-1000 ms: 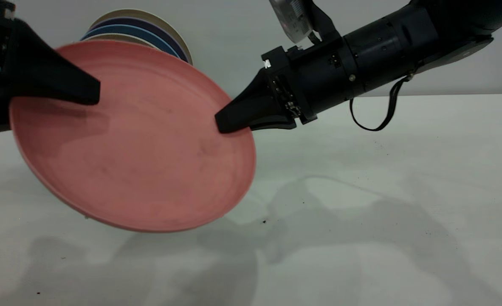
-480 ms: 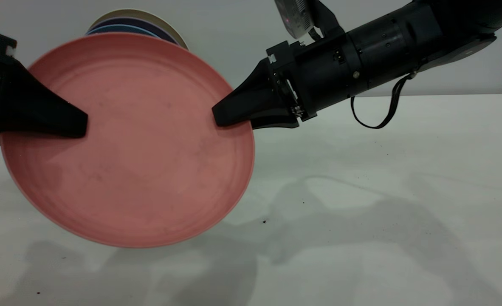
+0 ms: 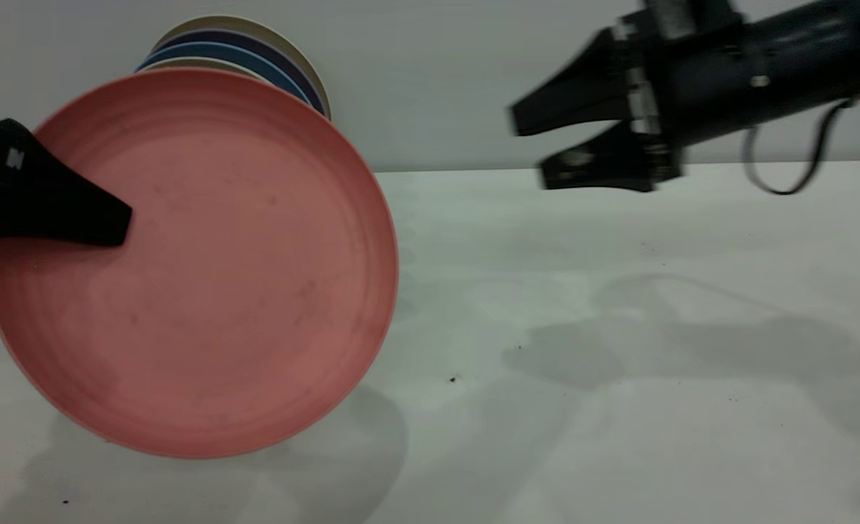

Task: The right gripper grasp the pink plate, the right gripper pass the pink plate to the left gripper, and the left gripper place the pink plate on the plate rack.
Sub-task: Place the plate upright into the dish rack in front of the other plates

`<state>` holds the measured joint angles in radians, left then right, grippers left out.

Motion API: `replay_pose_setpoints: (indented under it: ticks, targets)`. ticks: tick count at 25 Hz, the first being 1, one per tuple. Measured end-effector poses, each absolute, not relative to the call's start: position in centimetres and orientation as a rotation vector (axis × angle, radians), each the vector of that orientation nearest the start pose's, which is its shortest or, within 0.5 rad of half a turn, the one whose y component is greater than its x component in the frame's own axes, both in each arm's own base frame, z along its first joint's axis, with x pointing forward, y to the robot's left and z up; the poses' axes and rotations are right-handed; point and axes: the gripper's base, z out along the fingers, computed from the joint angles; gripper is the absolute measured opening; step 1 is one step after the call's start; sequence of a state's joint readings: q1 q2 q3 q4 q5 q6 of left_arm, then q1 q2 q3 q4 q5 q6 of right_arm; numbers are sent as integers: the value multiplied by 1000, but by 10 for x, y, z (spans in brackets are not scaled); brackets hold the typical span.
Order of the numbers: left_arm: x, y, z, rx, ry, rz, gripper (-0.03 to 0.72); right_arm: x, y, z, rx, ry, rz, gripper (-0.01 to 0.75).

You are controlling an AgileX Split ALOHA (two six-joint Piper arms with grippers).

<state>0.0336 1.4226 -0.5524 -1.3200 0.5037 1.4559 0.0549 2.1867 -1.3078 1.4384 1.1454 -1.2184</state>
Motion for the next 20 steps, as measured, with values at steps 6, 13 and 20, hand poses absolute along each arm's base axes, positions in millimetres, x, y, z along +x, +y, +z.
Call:
replay_pose_setpoints:
  ticks: [6,13,20]
  targets:
    - [241,-33,183,378,2377,-484,122,398,59,124,-266,2487,1425,553]
    - [252,-33,195,601,2268,-368,122,383,44,108,-288,2811,1259,178]
    - [270,-34,221,976,2019,-169,122,380,41,104,-311,2875,1185,9]
